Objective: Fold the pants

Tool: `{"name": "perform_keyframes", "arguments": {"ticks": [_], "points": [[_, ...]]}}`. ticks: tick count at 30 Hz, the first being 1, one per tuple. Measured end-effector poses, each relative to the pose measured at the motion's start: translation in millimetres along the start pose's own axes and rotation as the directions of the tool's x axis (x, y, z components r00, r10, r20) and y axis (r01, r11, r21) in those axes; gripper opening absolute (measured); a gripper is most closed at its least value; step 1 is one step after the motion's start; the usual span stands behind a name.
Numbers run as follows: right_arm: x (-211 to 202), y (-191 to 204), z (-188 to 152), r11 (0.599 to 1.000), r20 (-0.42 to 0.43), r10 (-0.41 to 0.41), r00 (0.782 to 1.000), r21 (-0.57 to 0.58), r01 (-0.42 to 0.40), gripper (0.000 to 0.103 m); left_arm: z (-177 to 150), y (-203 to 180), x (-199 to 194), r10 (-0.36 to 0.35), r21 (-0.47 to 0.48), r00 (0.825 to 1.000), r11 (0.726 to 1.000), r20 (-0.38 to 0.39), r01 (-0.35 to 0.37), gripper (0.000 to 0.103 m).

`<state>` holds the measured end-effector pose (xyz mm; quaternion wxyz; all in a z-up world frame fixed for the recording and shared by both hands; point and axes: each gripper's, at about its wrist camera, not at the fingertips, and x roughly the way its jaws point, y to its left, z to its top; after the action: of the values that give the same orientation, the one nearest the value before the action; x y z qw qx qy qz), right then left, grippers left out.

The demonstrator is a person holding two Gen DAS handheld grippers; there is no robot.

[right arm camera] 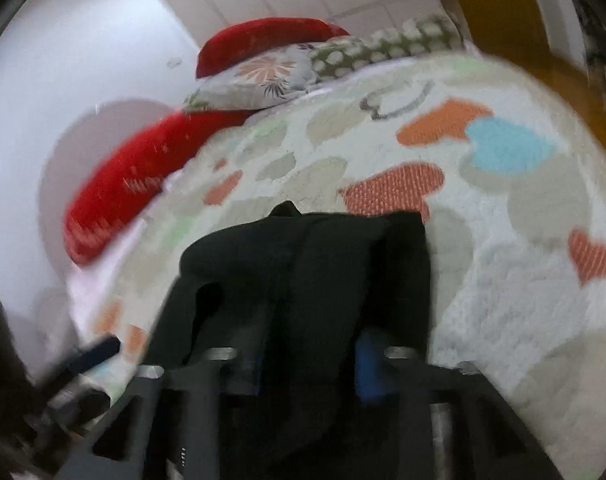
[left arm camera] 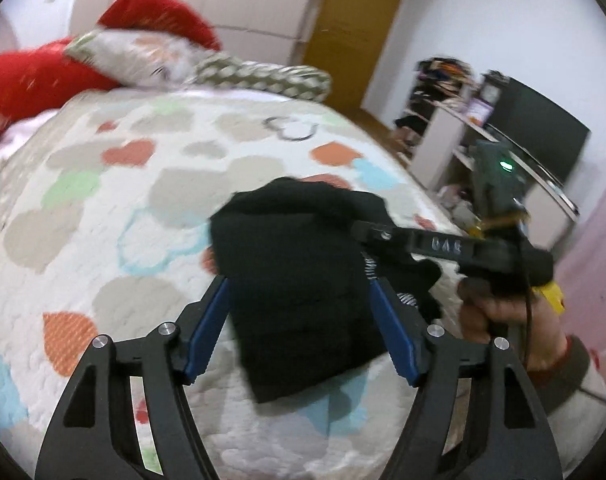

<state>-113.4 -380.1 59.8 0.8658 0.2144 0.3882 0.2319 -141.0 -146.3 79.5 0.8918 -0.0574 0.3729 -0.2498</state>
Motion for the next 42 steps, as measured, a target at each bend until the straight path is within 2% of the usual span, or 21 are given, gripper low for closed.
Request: {"name": "perform_keyframes", "arguments": {"ticks": [1,2,5,7,9,10,11,13,16,18,20,23,25,28,30,32,35,37,42], "points": [[-7,2,1,1.0,0.019,0.01,1.0,-0.01,-0.01,0.02,0,4,3,0.001,-0.014,1.0,1.0,-0.006,-0.001,0.072],[-16,3,4,1.0,0.04,0.023,0.999,-0.018,-0.022,0.018,0,7,2,0.001,-0.027,1.0,1.0,-0.005,-0.001,0.072],[-40,4,9,0.995,0.085,-0.046,0.995,-0.079,0.053,0.018,0,5,-3,-0.002,-0.038,0.999,0.999,0.035,0.003,0.072],[-41,-5,3,0.99,0.056,-0.108,0.993,-0.082,0.112,0.018,-2,1,4,0.004,-0.039,1.0,0.999,0.019,-0.004,0.072],[-28,-18,-5,0.989,0.006,-0.137,0.991,-0.052,0.137,0.02,-6,-2,23,-0.003,-0.028,0.999,1.0,-0.037,0.002,0.072],[-26,-21,-7,0.987,-0.006,-0.154,0.988,-0.048,0.153,0.036,-9,-4,29,0.003,-0.028,0.998,1.0,-0.06,-0.005,0.072],[-29,-22,-7,0.983,-0.007,-0.179,0.984,-0.044,0.179,0.047,-10,-4,33,0.005,-0.035,0.996,0.999,-0.085,-0.008,0.072],[-45,-23,-2,0.982,0.038,-0.183,0.982,-0.038,0.185,0.049,-9,-2,30,-0.009,-0.051,0.996,0.999,-0.084,0.005,0.072],[-65,-16,13,0.978,0.118,-0.196,0.973,-0.045,0.202,0.049,0,-1,20,0.032,-0.04,0.999,0.999,-0.036,-0.034,0.072],[-66,0,26,0.987,0.152,-0.126,0.98,-0.083,0.139,0.049,5,-1,22,0.035,-0.039,0.999,0.999,-0.032,-0.036,0.072],[-55,19,35,0.988,0.124,-0.051,0.991,-0.137,0.068,0.049,4,-2,31,0.044,-0.043,0.997,0.998,-0.064,-0.047,0.072],[-16,46,39,0.969,0.048,-0.049,0.998,-0.239,0.059,0.042,-7,2,42,0.032,-0.09,0.995,0.995,-0.097,-0.041,0.072],[16,54,37,0.952,-0.018,-0.106,0.994,-0.29,0.096,0.04,-10,6,43,0.02,-0.118,0.995,0.992,-0.094,-0.032,0.076],[61,48,37,0.918,-0.043,-0.254,0.966,-0.325,0.228,0.04,-11,9,48,0.034,-0.123,0.995,0.991,-0.096,-0.046,0.08],[70,43,38,0.907,-0.029,-0.29,0.957,-0.327,0.265,0.04,-10,10,51,0.026,-0.126,0.994,0.991,-0.103,-0.039,0.08],[76,37,42,0.915,-0.042,-0.287,0.957,-0.309,0.261,0.04,-10,9,54,0.026,-0.119,0.994,0.992,-0.107,-0.039,0.08],[60,30,48,0.944,-0.043,-0.234,0.971,-0.251,0.216,0.04,-8,8,56,0.028,-0.119,0.992,0.992,-0.122,-0.043,0.08],[38,30,48,0.949,-0.025,-0.237,0.971,-0.22,0.226,0.04,-8,7,55,0.038,-0.114,0.992,0.992,-0.122,-0.052,0.08],[-31,35,15,0.962,0.052,-0.192,0.98,-0.189,0.199,0.05,-7,5,55,0.058,-0.109,0.99,0.991,-0.125,-0.072,0.08]]}}
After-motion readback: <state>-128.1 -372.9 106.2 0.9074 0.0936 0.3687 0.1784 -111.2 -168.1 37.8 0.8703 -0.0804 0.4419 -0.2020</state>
